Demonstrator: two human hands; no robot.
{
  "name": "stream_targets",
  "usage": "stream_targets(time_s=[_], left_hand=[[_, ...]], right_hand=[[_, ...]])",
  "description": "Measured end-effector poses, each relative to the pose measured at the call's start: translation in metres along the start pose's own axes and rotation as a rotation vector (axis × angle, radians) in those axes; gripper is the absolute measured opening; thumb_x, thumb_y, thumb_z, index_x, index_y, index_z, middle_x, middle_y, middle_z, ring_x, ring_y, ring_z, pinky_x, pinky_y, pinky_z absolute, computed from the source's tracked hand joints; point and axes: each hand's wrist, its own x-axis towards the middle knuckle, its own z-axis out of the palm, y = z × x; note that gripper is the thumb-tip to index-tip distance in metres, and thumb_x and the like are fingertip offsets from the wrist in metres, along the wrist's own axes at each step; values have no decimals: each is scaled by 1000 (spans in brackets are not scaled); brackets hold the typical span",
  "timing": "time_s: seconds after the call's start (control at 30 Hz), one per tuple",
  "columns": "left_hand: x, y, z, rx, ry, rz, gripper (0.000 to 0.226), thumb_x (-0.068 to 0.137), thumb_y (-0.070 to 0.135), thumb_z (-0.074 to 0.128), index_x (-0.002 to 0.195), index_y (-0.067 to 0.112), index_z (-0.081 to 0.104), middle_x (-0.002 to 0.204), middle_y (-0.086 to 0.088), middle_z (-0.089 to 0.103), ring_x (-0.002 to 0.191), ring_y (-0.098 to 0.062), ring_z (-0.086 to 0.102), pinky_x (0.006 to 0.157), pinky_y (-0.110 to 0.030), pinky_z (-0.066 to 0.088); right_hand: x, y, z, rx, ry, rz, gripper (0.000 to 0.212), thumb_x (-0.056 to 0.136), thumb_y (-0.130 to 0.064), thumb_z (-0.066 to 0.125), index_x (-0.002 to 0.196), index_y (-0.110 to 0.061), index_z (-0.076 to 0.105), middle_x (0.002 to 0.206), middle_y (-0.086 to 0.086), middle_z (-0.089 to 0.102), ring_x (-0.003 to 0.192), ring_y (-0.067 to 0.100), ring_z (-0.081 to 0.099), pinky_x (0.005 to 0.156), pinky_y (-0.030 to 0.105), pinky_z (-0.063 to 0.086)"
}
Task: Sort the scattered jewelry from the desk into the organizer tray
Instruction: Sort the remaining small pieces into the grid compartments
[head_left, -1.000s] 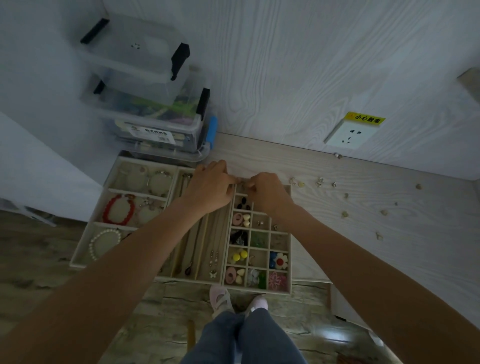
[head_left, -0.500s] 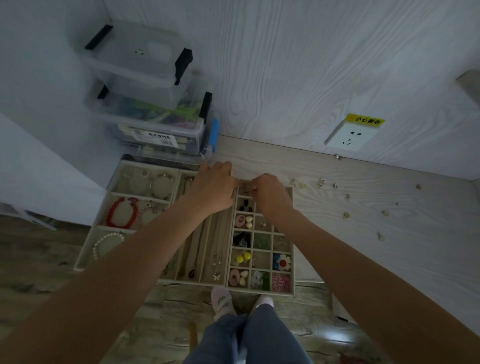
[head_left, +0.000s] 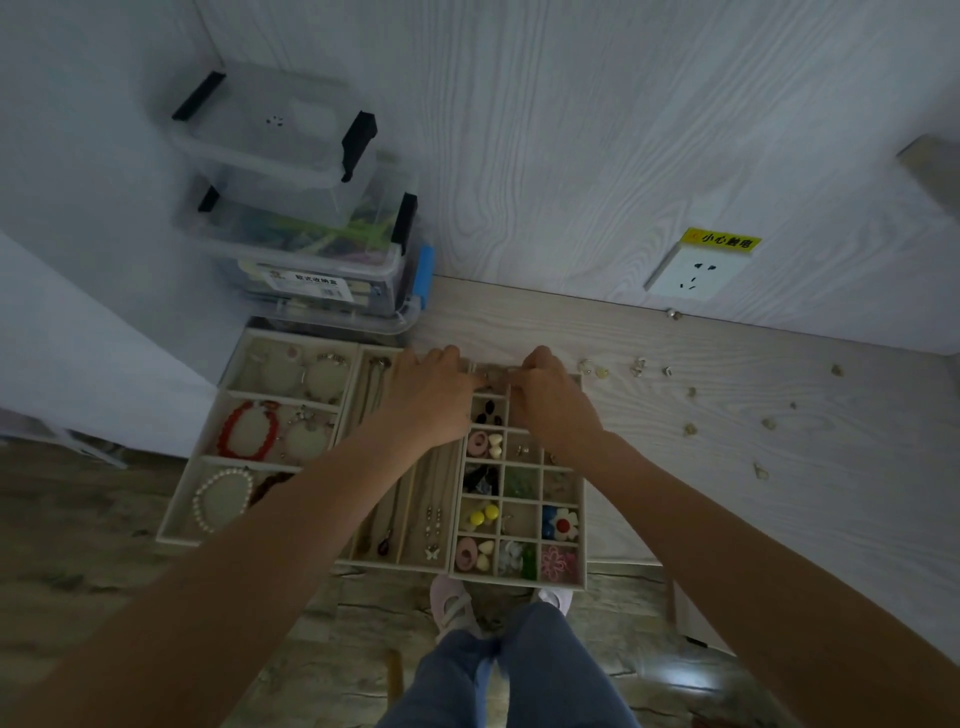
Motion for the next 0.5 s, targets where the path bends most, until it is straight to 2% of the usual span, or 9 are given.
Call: stream_targets(time_s=[0.13, 0.27, 0.33, 0.37, 0.43, 0.5], left_hand=[[3, 8, -4, -58, -62, -54, 54, 86, 24, 53, 138, 29, 41, 126, -8, 40, 120, -26, 39, 94, -41, 33], [8, 18, -9, -157, 49, -44, 44, 88, 22, 52, 132, 20, 47, 122, -7, 44, 117, -24, 42, 93, -40, 35], [12, 27, -8, -195, 104, 19, 44, 90, 23, 51, 133, 19, 46, 126, -6, 44, 119, -23, 41, 98, -39, 35], [13, 32, -7, -209, 104, 49, 48, 90, 24, 51, 137, 19, 43, 134, -5, 42, 124, -23, 38, 102, -39, 34], [15, 42, -3, -199, 45, 78, 61, 92, 30, 51, 147, 20, 27, 152, -3, 26, 139, -21, 24, 112, -40, 22], [15, 48, 2, -139, -12, 74, 70, 94, 39, 47, 150, 18, 13, 158, 0, 9, 145, -19, 10, 116, -37, 10]], right_hand=[[-6, 19, -13, 197, 78, 97, 30, 95, -9, 48, 121, -9, 62, 113, 13, 50, 98, 25, 54, 80, 26, 44], [-9, 48, -22, 224, 159, 227, 31, 95, -5, 43, 120, -8, 62, 119, 12, 51, 102, 24, 55, 79, 21, 38], [-10, 63, -24, 180, 177, 237, 35, 94, 1, 43, 124, -6, 58, 127, 13, 49, 114, 25, 49, 88, 21, 36], [-10, 68, -25, 148, 159, 237, 40, 93, 4, 42, 129, -7, 54, 133, 13, 45, 122, 27, 44, 95, 24, 35], [-10, 78, -26, 88, 71, 228, 48, 93, 6, 38, 138, -10, 45, 146, 12, 34, 132, 29, 33, 106, 32, 29], [-9, 86, -25, 46, -29, 190, 52, 92, 8, 36, 140, -11, 41, 149, 11, 30, 134, 30, 30, 108, 35, 26]])
